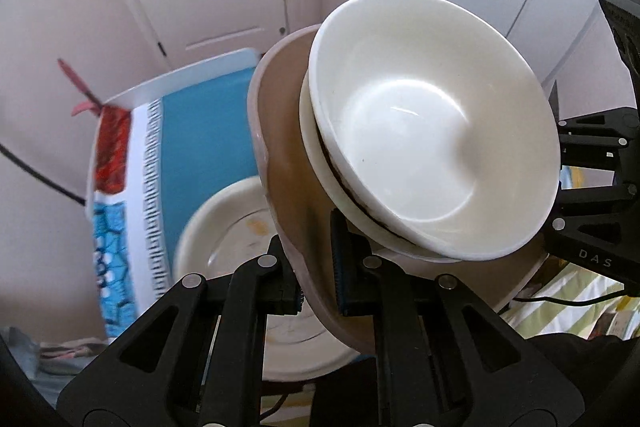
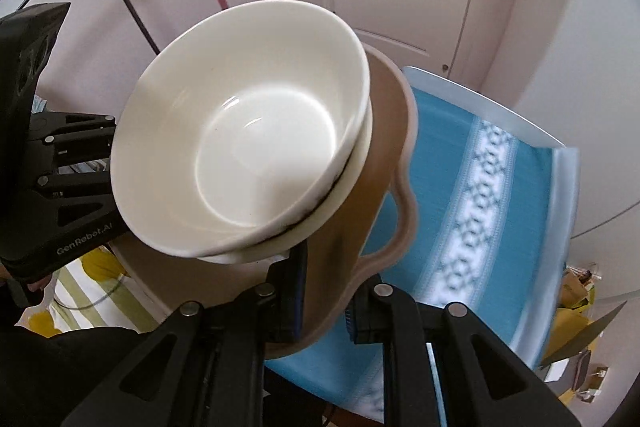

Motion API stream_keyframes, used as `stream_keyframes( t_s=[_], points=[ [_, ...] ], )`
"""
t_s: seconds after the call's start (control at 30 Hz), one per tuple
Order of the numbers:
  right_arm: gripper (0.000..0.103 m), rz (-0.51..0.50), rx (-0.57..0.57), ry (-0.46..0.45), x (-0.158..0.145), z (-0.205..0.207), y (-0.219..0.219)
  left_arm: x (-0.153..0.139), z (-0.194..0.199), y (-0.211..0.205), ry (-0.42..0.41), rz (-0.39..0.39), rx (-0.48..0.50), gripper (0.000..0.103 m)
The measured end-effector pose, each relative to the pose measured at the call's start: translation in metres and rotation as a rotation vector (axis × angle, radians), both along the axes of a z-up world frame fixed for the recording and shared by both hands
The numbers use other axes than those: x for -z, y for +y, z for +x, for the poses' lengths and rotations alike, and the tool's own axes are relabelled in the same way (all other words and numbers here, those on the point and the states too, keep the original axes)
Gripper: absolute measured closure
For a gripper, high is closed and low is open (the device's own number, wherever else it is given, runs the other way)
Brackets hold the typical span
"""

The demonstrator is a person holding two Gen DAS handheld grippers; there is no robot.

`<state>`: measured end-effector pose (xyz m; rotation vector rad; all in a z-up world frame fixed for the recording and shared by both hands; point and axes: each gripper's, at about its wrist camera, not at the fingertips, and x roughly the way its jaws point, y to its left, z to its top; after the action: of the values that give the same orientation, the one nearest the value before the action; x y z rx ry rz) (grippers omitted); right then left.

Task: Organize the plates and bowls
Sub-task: 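Lift the bowl stack and lower it onto the plate stack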

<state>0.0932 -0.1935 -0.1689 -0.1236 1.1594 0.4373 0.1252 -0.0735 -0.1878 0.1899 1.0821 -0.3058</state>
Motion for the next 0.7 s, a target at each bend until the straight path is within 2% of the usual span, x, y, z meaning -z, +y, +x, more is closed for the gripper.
stream_keyframes(
  t_s=[0.13, 0.33, 0.7],
  points=[
    [0.088, 0.003, 0.008, 0.019, 0.010, 0.000, 0.045, 0.013, 0.000, 0.044, 0.026, 0.016, 0.013, 0.094],
    [0.088, 0.006, 0.048, 0.056, 0.031, -0.006, 0.084, 0.035, 0.000, 0.077, 0.071, 0.026, 0.046, 0.094],
    [0.088, -0.073, 0.055, 0.086, 0.058, -0.013, 0.109, 0.072, -0.005, 0.089, 0.131, 0.017, 0.074, 0.094]
  ],
)
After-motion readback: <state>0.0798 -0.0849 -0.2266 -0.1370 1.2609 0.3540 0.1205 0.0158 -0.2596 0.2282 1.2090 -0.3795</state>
